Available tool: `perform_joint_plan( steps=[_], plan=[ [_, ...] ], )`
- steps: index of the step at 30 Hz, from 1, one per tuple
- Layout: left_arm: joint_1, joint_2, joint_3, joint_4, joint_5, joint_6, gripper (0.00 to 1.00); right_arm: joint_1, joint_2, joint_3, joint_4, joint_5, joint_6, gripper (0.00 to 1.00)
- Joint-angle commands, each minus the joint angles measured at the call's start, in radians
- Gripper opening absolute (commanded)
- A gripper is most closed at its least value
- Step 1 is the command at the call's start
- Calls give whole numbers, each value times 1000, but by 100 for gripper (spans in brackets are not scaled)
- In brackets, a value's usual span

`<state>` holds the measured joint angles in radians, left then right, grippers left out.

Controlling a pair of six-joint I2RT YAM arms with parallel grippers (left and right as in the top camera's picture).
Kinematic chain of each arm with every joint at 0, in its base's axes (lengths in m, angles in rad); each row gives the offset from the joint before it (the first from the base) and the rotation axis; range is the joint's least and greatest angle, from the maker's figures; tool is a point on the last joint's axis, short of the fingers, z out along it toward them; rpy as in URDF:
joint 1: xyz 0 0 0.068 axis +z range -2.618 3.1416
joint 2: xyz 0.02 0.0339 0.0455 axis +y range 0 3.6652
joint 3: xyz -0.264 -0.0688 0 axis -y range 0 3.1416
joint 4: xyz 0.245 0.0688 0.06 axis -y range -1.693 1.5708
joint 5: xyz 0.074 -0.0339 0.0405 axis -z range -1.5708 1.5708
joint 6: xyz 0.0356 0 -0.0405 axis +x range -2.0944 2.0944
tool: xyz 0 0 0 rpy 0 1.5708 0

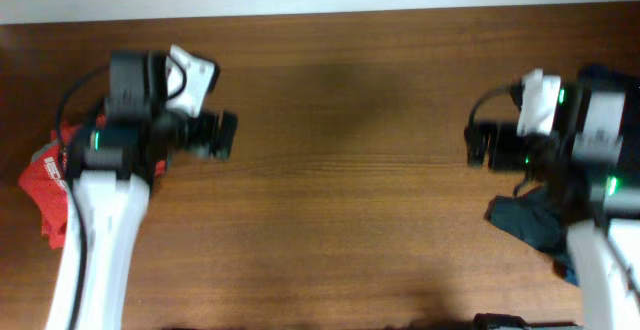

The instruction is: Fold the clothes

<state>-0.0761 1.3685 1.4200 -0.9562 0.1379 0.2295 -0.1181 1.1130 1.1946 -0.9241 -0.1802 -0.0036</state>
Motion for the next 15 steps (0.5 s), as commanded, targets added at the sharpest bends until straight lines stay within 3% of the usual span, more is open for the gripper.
perform_joint_plan(
  steps=[1,4,8,15],
  plan=[
    [7,-320,-317,174,-6,-34,99,0,-199,-215,98,44,42,99],
    [7,-499,-510,270,-53,-34,99,0,-289,-323,161,46,42,99],
    [7,-611,-632,320,-52,-34,99,0,-300,-352,135,46,42,99],
    [7,-637,-674,191,-53,-34,99,0,-229,-352,128,47,42,99]
  ],
)
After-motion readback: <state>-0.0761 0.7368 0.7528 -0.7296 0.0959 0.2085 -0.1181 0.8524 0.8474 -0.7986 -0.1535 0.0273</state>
